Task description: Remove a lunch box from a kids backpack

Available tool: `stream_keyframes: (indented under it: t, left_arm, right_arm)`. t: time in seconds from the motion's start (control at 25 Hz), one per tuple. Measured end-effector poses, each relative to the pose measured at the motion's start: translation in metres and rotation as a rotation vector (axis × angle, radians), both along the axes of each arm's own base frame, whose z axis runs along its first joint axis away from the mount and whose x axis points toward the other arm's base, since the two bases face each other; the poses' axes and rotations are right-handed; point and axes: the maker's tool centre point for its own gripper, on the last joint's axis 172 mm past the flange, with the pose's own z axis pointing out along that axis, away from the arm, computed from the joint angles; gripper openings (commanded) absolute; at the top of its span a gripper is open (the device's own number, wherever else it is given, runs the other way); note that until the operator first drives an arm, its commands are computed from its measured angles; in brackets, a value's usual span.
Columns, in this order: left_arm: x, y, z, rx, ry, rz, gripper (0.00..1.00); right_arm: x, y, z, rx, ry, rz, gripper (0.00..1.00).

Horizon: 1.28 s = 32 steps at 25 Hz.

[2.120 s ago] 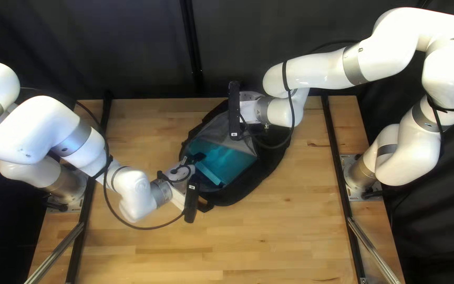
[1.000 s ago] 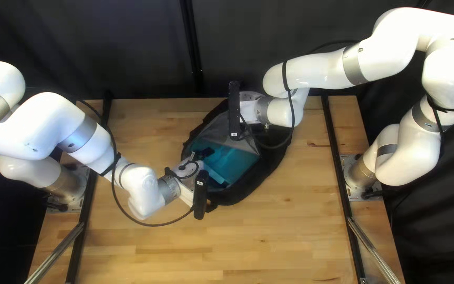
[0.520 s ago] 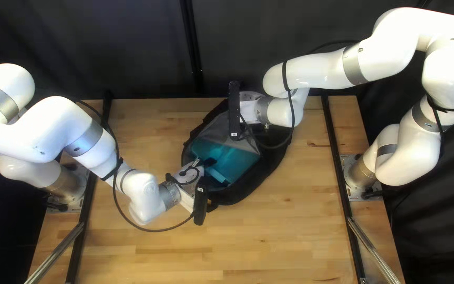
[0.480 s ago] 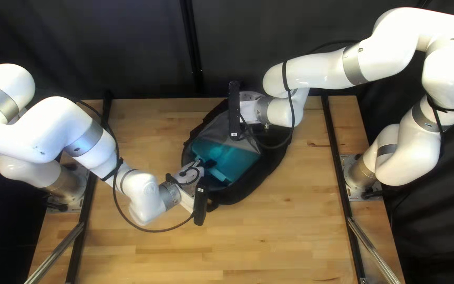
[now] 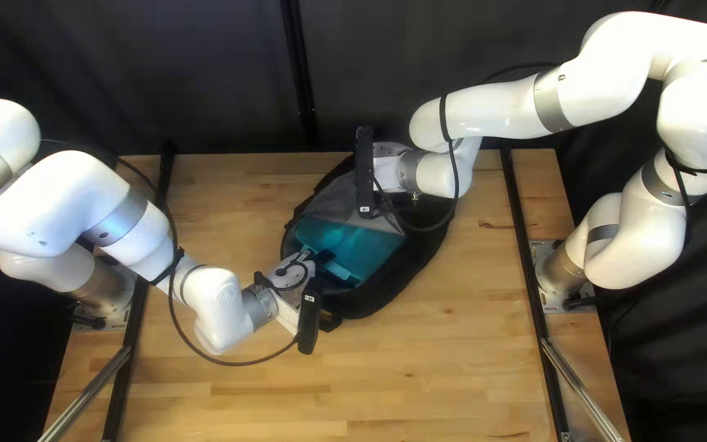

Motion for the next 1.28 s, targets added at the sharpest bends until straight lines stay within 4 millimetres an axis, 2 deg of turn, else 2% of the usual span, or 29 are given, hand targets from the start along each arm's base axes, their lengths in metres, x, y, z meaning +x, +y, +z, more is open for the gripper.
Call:
stream_keyframes:
  t: [0.56, 0.84, 1.08, 1.28]
  left_arm:
    - [-0.003, 0.011, 0.019, -0.027, 0.051, 0.050, 0.04]
    - [-0.009, 0.012, 0.031, -0.027, 0.050, 0.064, 0.01]
    - [-0.008, 0.011, 0.029, -0.024, 0.049, 0.073, 0.01]
    - [-0.007, 0.011, 0.016, -0.029, 0.053, 0.080, 0.01]
  right_arm:
    - [-0.006, -0.002, -0.004, -0.013, 0.011, 0.001, 1.00]
    - [-0.007, -0.002, -0.007, -0.012, 0.023, 0.003, 1.00]
    - [-0.007, -0.001, -0.010, -0.012, 0.029, 0.001, 1.00]
    - [-0.008, 0.000, -0.008, -0.015, 0.027, -0.002, 1.00]
